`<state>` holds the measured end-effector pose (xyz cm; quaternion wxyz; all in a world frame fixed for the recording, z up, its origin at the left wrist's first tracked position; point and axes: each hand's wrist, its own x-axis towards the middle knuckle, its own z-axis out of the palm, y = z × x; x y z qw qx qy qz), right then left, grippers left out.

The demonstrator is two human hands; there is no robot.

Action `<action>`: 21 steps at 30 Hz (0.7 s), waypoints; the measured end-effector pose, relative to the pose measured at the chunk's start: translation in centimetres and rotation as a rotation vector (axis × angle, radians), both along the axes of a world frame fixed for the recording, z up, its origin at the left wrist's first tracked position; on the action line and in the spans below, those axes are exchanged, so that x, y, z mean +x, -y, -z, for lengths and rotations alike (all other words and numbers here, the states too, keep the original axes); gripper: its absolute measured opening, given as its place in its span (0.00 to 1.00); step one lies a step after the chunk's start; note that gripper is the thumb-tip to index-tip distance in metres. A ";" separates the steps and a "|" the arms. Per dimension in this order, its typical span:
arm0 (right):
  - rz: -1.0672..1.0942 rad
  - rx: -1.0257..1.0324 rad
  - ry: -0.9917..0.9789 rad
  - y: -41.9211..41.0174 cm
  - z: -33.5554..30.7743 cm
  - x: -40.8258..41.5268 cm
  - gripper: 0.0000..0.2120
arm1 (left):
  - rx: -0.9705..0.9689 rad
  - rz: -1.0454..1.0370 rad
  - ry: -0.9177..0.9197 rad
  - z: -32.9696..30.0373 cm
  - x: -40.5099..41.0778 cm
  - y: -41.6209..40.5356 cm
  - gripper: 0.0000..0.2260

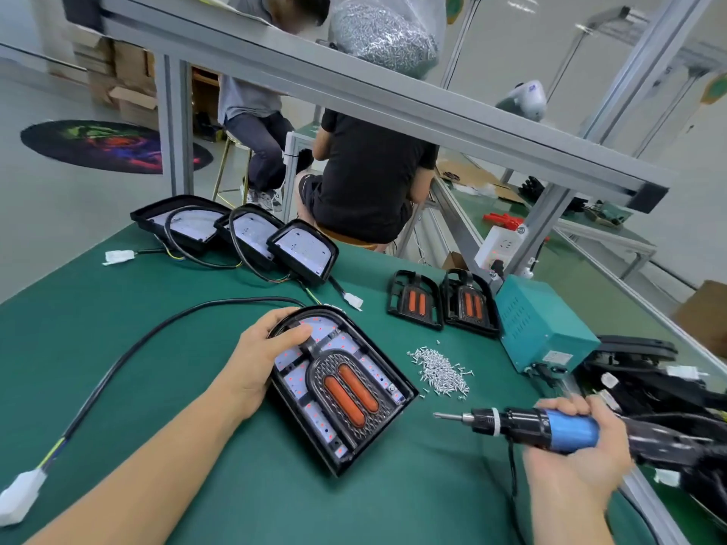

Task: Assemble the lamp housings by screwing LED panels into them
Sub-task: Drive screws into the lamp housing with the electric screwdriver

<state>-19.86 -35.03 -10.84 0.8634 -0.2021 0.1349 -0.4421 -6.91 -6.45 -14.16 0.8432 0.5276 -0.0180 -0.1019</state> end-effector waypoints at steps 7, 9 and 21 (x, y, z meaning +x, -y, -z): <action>-0.094 0.067 -0.095 0.9 2.4 -0.2 0.24 | 0.032 -0.045 0.031 0.0 -0.3 0.0 0.13; -0.100 0.087 -0.104 0.8 2.7 -0.1 0.24 | 0.055 -0.055 0.043 0.1 -0.4 0.0 0.14; -0.086 0.085 -0.090 0.7 4.3 0.0 0.07 | 0.690 -0.243 0.216 1.6 0.9 -0.4 0.08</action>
